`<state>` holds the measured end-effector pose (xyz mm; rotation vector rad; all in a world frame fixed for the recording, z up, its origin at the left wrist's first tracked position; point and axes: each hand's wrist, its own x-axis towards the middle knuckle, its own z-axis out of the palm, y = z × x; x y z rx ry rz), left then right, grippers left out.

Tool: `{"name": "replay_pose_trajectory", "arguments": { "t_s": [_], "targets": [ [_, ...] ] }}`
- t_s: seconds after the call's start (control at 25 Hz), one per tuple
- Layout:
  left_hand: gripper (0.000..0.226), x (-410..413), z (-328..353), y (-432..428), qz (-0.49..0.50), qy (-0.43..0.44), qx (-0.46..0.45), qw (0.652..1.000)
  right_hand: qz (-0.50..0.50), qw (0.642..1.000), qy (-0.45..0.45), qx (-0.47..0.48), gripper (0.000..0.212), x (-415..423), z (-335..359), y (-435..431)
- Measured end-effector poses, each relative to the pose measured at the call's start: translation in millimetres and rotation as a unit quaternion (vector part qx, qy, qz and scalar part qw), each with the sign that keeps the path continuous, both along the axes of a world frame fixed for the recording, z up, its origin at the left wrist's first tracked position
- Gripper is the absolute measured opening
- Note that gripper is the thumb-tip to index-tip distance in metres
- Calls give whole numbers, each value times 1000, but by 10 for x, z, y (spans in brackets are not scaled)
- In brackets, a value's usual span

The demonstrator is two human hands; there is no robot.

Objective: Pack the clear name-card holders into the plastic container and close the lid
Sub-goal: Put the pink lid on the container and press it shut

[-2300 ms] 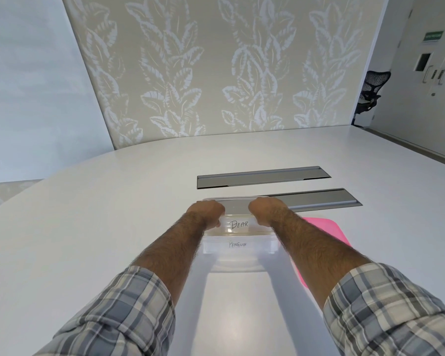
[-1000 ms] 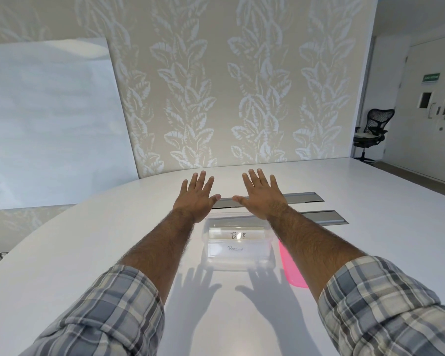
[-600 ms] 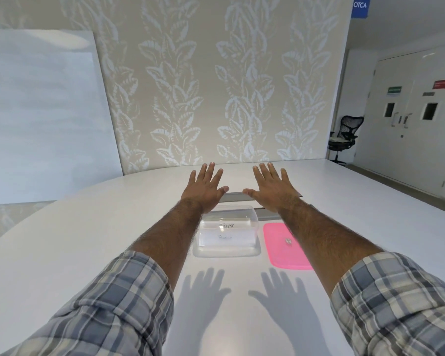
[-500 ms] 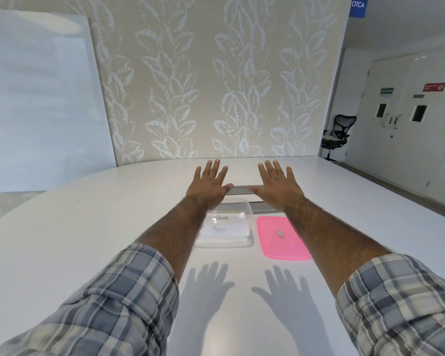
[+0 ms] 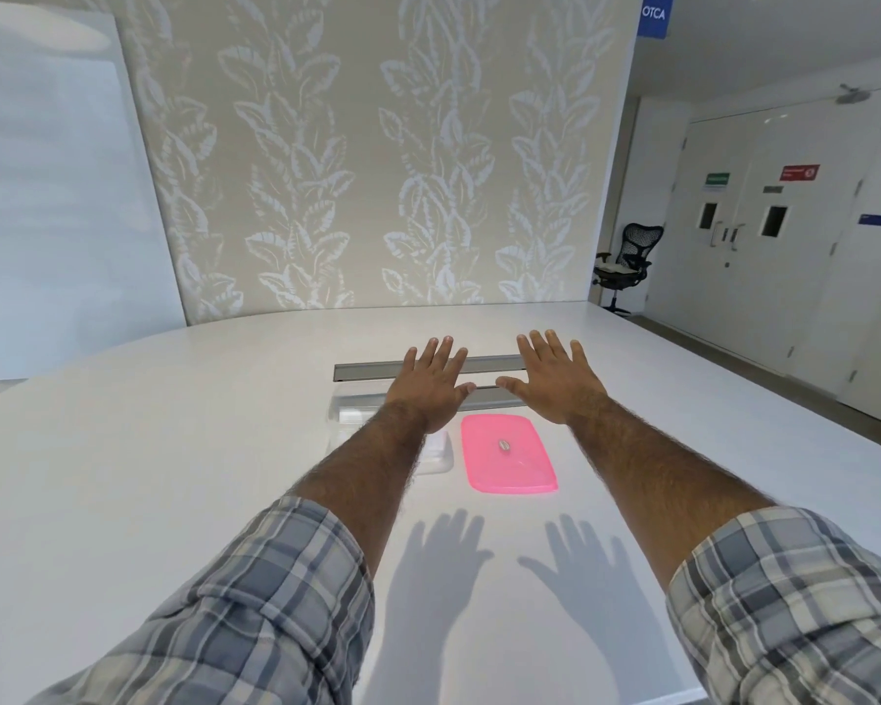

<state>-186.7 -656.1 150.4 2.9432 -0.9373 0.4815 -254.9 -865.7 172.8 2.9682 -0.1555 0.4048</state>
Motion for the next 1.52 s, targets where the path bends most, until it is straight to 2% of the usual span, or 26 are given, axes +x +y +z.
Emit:
{"name": "replay_pose_trajectory", "arguments": {
  "t_s": [0.4, 0.64, 0.88, 1.12, 1.32, 1.52],
  "targets": [
    [67, 104, -560, -882, 43, 105, -18, 993, 76, 996, 34, -3, 88, 514, -467, -799],
    [73, 157, -991, -1081, 90, 254, 13, 963, 100, 991, 89, 5, 90, 729, -943, -1035],
    [75, 296, -1282, -1242, 159, 271, -7, 949, 93, 985, 141, 41, 93, 859, -1303, -1141],
    [62, 410, -1420, -1353, 205, 259, -29, 943, 19, 967, 242, 75, 99, 935, -1573, -1150],
    [61, 476, -1420, -1441, 218, 264, -81, 936, 16, 931, 290, 220, 99, 1009, -1608, -1184],
    [67, 549, -1344, -1517, 223, 316, -210, 898, 3, 877, 263, 402, 101, 1007, -1483, -1255]
  ]
}}
